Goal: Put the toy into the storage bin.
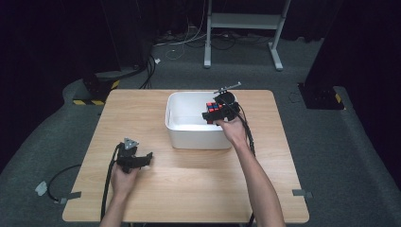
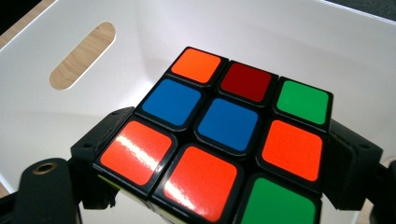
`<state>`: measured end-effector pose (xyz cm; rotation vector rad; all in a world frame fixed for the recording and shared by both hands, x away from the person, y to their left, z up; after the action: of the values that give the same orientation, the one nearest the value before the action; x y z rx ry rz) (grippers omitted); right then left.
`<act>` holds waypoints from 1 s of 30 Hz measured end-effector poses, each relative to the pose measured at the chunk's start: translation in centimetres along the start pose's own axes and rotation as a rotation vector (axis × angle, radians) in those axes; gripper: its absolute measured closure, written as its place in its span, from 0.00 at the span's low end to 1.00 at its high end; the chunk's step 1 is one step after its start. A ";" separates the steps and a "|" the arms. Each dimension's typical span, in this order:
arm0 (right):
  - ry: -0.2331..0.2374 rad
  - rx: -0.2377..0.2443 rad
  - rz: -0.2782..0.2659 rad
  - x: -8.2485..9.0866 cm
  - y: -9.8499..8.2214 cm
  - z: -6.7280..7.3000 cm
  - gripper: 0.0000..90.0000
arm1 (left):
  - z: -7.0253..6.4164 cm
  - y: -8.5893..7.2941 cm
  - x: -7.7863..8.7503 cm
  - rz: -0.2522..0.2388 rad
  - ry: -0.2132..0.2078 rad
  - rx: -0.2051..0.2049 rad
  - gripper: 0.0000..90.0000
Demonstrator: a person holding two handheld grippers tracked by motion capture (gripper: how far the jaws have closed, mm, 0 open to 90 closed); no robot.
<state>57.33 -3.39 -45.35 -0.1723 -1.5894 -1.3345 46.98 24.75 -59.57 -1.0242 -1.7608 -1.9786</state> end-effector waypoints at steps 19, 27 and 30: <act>-0.007 0.017 -0.030 0.8 -1.4 0.1 0.18 | 0.0 0.0 0.0 -0.001 0.000 0.001 0.20; -0.024 0.021 -0.042 0.9 -2.0 -0.2 0.18 | 0.0 0.0 0.0 0.000 0.000 0.000 0.20; -0.023 0.016 -0.044 1.0 -2.1 -0.3 0.18 | 0.0 0.0 0.0 0.000 0.000 0.000 0.20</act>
<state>55.65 -4.90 -46.06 -0.1442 -1.6314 -1.3578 46.98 24.75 -59.57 -1.0239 -1.7610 -1.9785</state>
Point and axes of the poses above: each handheld gripper's, and its own axes: x roughly backward along the jaws, y roughly out of its top, z roughly to its left, the point moved 10 cm from there along -x, roughly forward along the jaws
